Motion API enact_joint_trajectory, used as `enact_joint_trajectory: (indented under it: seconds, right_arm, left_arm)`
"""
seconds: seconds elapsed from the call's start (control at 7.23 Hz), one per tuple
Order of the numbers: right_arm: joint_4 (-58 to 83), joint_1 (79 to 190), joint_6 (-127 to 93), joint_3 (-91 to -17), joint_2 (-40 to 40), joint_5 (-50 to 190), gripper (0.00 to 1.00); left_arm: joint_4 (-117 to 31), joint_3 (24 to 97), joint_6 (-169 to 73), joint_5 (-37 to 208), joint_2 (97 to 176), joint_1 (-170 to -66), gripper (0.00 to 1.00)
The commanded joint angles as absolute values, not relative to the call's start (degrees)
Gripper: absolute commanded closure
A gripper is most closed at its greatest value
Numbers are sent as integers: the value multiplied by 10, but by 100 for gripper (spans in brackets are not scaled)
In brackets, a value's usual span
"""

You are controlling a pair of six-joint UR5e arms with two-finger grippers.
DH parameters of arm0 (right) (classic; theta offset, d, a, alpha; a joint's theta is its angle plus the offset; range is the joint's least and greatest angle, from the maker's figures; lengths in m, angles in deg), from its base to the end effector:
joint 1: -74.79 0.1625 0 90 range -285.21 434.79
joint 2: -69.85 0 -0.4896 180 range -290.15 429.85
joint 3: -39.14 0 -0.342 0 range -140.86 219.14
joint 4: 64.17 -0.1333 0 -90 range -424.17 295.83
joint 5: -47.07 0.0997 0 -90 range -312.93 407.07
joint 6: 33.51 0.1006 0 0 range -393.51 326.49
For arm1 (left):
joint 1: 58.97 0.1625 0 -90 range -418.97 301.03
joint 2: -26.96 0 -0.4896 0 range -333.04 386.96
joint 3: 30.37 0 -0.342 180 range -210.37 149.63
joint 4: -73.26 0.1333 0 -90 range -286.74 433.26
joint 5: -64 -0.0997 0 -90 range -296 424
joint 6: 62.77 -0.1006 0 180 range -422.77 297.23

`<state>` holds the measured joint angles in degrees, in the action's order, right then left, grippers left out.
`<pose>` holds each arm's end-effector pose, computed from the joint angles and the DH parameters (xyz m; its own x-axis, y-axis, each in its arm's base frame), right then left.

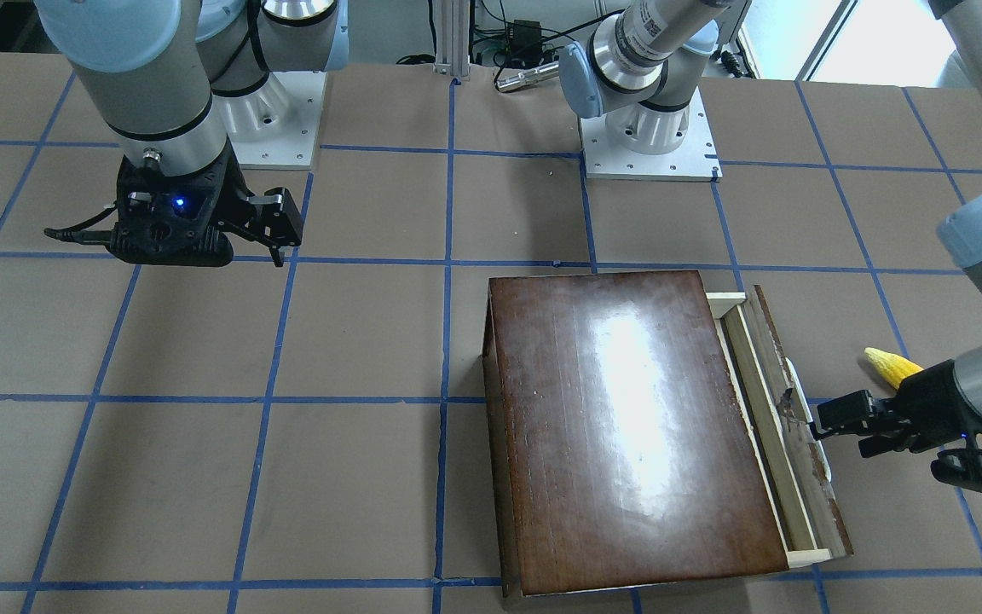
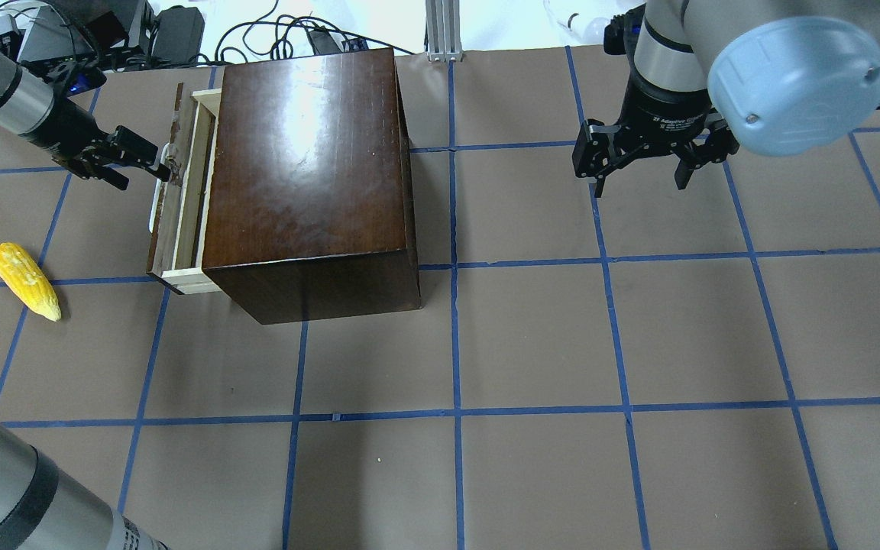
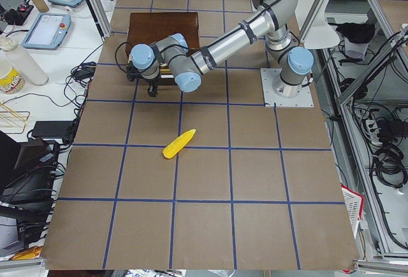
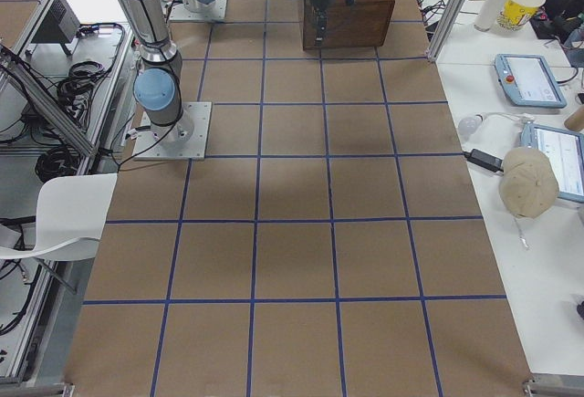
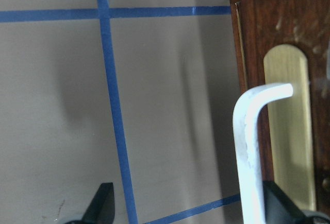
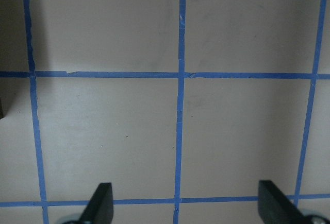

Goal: Open drawer and put corn inside
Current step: 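Pull the drawer handle outward with the left gripper to open the drawer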

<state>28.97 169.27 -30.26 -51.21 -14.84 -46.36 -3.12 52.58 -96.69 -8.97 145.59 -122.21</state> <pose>0.1645 -0.4694 0.5116 -0.9978 -0.0240 0.0622 -0.0215 0.9989 0.0405 0.1419 -0.6430 0.3574 -0.9421 0.1062 0.3180 0.0962 0.9943 -0.0469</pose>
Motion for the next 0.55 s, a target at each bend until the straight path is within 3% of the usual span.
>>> enact_joint_trajectory:
  seconds: [0.0, 0.42]
  right_arm:
    - [289, 1693, -303, -512, -148, -464, 0]
    - [290, 1693, -303, -512, -149, -464, 0]
  left_arm:
    - [-37, 509, -974, -100, 1462, -1221, 0]
    - [-38, 507, -975, -101, 1462, -1220, 0]
